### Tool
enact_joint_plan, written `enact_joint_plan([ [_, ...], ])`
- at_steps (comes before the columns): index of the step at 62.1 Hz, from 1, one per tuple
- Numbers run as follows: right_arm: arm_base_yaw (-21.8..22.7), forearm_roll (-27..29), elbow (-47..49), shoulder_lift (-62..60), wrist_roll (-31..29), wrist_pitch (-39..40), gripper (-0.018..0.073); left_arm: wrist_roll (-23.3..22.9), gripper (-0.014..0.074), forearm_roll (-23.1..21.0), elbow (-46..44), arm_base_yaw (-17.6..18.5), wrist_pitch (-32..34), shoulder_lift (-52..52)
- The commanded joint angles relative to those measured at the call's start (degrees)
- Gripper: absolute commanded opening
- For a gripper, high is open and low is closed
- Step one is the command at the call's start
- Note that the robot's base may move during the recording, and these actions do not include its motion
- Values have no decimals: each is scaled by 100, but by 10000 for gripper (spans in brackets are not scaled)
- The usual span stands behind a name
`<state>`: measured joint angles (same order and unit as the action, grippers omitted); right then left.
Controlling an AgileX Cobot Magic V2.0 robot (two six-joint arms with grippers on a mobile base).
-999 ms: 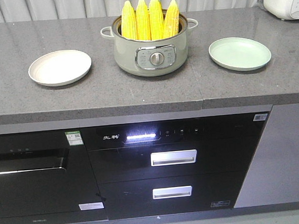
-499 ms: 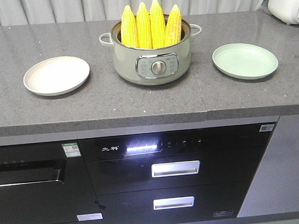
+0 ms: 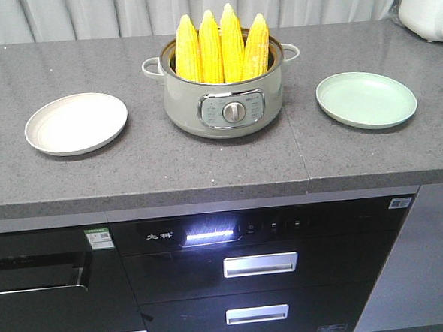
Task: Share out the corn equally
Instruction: 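Drive closer and center the base on the corn pot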
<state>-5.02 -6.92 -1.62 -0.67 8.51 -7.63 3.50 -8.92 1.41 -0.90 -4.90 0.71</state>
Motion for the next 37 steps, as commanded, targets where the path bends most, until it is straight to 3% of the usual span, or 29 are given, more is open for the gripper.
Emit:
enact_joint_plan([
  [1,43,-27,-107,-31,-28,423,-2,-3,-6,-60,-129,-1,394,80],
  [37,43,-27,-107,-31,-28,423,-2,-3,-6,-60,-129,-1,394,80],
])
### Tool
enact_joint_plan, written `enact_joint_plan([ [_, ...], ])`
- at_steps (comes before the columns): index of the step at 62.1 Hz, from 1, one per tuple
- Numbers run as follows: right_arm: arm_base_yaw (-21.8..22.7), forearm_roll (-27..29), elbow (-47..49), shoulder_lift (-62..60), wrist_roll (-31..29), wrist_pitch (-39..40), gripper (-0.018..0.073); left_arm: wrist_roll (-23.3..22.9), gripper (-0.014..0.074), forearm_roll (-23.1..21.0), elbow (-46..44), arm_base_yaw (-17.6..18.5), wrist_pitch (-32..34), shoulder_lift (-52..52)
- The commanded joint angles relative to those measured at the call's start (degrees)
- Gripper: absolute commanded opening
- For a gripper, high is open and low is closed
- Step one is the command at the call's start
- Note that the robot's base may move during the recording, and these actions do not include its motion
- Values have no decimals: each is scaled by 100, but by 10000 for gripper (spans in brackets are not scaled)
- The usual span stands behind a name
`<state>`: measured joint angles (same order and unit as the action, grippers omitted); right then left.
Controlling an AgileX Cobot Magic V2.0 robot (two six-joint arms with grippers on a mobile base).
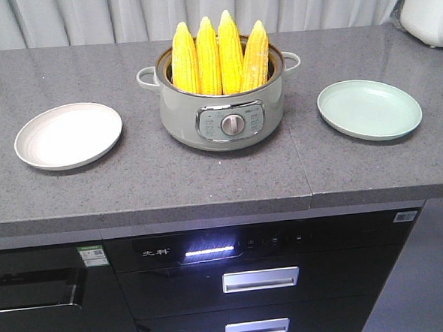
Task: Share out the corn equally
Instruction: 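Drive closer and center the base on the corn pot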
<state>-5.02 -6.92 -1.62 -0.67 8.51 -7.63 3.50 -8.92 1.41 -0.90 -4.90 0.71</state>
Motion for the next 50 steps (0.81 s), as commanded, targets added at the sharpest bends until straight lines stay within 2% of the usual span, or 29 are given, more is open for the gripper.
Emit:
enact_joint_plan([
  [1,43,-27,-107,-31,-28,423,-2,-3,-6,-60,-129,-1,394,80],
  [50,43,-27,-107,-31,-28,423,-2,-3,-6,-60,-129,-1,394,80],
])
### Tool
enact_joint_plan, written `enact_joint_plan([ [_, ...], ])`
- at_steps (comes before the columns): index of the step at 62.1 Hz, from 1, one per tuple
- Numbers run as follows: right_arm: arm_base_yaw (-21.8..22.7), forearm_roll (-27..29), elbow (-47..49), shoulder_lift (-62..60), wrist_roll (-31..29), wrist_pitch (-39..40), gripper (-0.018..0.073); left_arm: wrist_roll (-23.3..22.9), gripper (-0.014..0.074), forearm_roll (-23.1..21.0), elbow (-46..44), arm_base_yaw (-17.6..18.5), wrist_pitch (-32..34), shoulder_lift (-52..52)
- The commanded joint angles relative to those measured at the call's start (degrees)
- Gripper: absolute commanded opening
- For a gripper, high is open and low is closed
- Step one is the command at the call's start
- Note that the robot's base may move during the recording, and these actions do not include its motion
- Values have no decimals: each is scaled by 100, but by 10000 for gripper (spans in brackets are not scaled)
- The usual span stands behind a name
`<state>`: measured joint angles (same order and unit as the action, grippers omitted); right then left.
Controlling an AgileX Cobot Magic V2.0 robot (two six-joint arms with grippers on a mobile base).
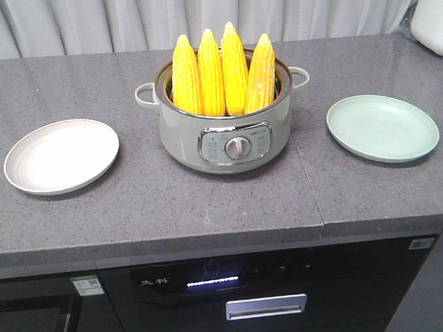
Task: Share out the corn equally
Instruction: 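Drive closer and center the base on the corn pot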
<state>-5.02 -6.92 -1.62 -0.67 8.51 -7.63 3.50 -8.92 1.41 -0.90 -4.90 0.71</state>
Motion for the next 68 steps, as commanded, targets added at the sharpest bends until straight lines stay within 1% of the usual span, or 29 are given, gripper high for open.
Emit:
enact_joint_plan([
  [1,43,-27,-107,-31,-28,423,-2,-3,-6,-60,-129,-1,394,80],
  [68,43,-27,-107,-31,-28,423,-2,-3,-6,-60,-129,-1,394,80],
])
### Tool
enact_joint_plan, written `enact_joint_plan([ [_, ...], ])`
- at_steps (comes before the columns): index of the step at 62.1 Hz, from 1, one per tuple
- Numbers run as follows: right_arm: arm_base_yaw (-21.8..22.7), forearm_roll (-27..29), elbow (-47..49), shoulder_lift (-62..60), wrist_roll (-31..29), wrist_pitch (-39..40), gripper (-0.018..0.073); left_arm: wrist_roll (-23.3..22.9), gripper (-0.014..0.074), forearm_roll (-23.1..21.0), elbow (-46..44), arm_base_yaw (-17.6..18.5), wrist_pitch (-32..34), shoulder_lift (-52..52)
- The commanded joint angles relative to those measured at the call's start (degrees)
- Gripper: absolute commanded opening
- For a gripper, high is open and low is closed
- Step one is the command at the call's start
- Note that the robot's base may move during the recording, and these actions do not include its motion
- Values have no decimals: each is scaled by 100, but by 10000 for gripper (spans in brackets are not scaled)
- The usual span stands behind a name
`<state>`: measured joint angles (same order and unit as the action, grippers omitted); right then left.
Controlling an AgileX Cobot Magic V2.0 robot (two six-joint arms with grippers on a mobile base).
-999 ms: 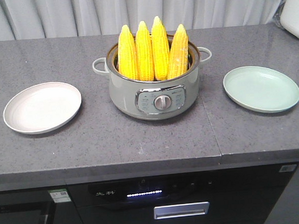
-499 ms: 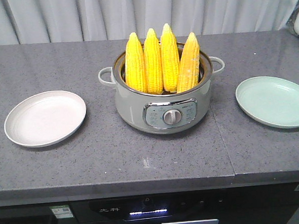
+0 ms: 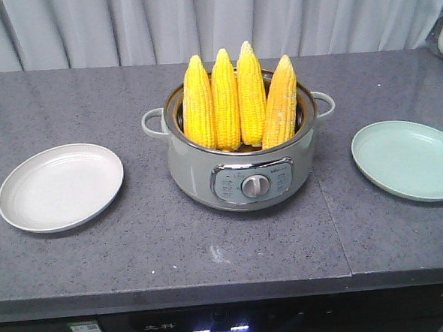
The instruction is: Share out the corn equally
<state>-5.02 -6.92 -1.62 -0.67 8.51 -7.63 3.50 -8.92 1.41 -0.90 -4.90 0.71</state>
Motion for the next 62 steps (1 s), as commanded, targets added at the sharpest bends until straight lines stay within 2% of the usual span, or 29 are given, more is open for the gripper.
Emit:
enact_joint_plan([
  [1,43,-27,-107,-31,-28,423,-2,-3,-6,-60,-129,-1,394,80],
  [62,43,-27,-107,-31,-28,423,-2,-3,-6,-60,-129,-1,394,80],
])
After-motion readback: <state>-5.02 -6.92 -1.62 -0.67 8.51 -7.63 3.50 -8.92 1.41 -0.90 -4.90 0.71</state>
